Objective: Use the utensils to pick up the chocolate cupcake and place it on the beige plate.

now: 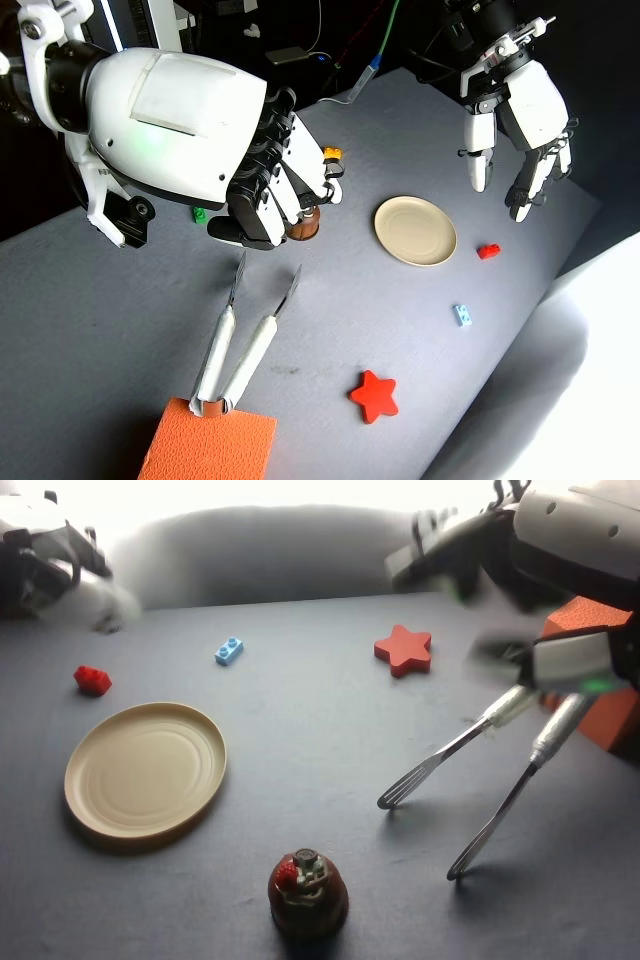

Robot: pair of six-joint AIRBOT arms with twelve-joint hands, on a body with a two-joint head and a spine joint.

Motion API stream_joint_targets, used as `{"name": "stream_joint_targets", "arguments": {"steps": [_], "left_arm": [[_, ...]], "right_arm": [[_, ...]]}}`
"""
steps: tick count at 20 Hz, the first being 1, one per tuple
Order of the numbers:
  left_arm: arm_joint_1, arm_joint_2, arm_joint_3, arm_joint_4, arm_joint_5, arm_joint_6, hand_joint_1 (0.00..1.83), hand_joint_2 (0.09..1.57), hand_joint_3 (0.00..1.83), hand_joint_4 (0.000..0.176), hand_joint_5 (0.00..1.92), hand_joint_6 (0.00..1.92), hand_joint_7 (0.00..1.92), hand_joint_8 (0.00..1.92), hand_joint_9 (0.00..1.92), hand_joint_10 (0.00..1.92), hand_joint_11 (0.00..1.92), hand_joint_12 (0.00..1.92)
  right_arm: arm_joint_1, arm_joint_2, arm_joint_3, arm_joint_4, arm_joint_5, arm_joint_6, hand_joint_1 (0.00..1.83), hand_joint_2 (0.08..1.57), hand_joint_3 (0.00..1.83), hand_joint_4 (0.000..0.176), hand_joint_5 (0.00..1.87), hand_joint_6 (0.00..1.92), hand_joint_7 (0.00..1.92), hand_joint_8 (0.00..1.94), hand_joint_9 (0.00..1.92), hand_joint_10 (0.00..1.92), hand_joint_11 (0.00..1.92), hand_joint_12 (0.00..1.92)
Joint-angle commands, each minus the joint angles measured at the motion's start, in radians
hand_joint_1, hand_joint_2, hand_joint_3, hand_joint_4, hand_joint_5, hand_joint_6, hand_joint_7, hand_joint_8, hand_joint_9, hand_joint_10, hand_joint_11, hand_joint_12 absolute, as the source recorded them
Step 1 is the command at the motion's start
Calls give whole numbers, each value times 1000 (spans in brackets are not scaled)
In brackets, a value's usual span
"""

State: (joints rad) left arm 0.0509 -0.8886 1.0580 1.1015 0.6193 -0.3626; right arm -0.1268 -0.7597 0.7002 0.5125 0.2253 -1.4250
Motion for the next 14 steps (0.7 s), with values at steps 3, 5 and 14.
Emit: {"name": "stream_joint_targets", "arguments": {"steps": [3, 5, 14], "left_arm": [[-18, 10, -1, 57, -14, 0, 104, 1113, 9, 0, 69, 0, 61, 0, 10, 0, 0, 0], [-18, 10, 0, 57, -12, 0, 79, 1110, 5, 0, 60, 5, 60, 6, 16, 4, 0, 0], [-27, 5, 6, 57, -12, 0, 71, 1126, 7, 0, 70, 1, 58, 0, 31, 2, 0, 0]], "right_arm": [[16, 7, -3, -11, 106, 2, 18, 1018, 1, 0, 2, 0, 34, 1, 41, 4, 0, 268], [16, 8, -3, -11, 107, -9, 39, 1007, 0, 0, 0, 0, 16, 2, 34, 3, 0, 247], [4, 6, 27, -11, 62, -312, 80, 998, 1, 0, 9, 1, 39, 2, 50, 6, 0, 283]]}}
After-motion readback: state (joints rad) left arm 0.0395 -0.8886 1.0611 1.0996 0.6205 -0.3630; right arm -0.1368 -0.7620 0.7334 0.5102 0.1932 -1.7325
